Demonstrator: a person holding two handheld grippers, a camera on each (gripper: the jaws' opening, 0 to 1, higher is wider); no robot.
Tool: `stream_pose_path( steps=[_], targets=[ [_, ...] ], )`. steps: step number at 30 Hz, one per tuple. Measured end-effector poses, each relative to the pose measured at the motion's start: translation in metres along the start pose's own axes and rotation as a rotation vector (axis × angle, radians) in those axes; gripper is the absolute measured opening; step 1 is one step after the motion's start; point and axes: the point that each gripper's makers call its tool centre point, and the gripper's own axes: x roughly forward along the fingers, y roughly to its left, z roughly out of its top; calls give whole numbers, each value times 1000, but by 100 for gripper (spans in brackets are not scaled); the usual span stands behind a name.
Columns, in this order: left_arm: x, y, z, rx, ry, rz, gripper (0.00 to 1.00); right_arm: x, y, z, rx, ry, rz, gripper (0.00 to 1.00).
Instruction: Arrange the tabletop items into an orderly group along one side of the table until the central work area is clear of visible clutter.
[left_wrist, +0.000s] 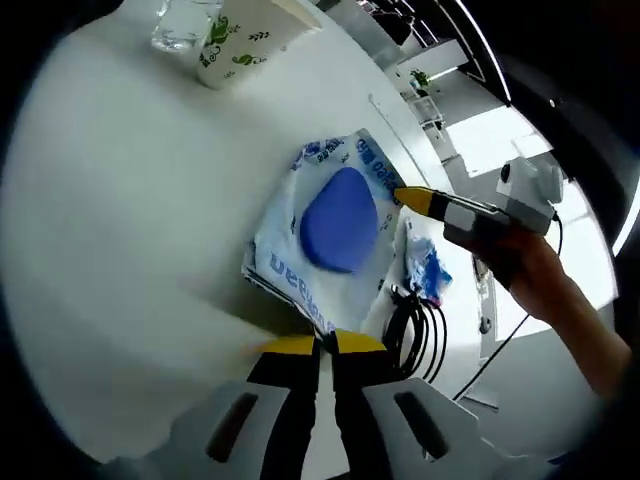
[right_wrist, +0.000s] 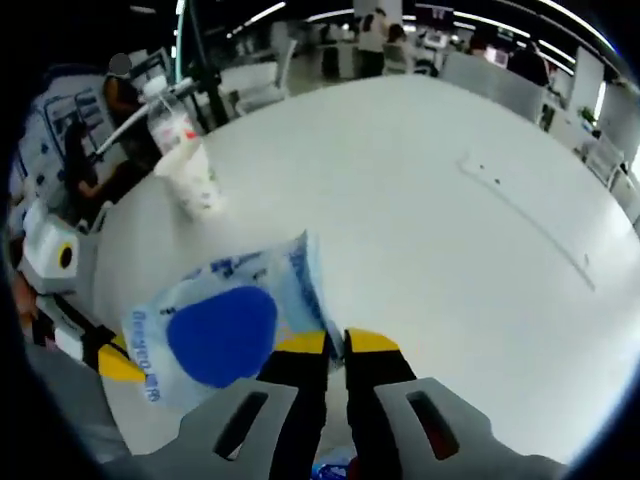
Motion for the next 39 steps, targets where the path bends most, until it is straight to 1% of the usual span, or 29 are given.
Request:
stream_pose_path(
  steps=[2,3,4,5,7,8,10,11,12,16,19,24,26,30,34,39],
  targets=[
    [-2,-2,2,0,-5,-3,0,-6,0,0,-2,-12,-8,2],
    [-3,-4,4,0,-12,-9,0,-10,2,1,-25,-22,-17,1],
    [-4,-7,6,0,-19,-27,0,-15,3,0,-42,-27,-20,1],
    [-6,-10,8,6,-23,-44,0,-17,1,-2,-40,-32,-19,0],
    [-11,-9,11,43,-32,-42,0,-25,4,-3,-18,-55,-19,0],
    [-14,-7,12,42,-36,-41,0,-29,5,-3,-1,-68,-22,0],
    [-17,-4,16,24,-50,-46,0,-37,6,-7,-25,-81,-44,0],
    [-19,-1,18,16,-59,-47,0,-41,11,-11,-41,-80,-51,0],
    [-21,0,20,16,-64,-44,0,-44,13,-13,-38,-82,-53,0],
    [-28,6,27,19,-90,-40,0,-56,21,-21,9,-117,-68,0],
    [-34,8,35,15,-113,-41,0,-64,27,-28,17,-126,-97,0],
    [-38,9,44,69,-124,-30,0,-79,42,-40,72,-152,-124,0],
    [-40,10,48,102,-126,-21,0,-82,48,-46,95,-158,-130,0],
    [-42,14,52,137,-127,-8,0,-84,61,-56,123,-160,-129,0],
    [-44,21,59,187,-121,14,0,-87,73,-59,172,-181,-128,0],
    [-50,26,70,189,-134,24,0,-85,91,-64,197,-185,-122,0]
  ],
)
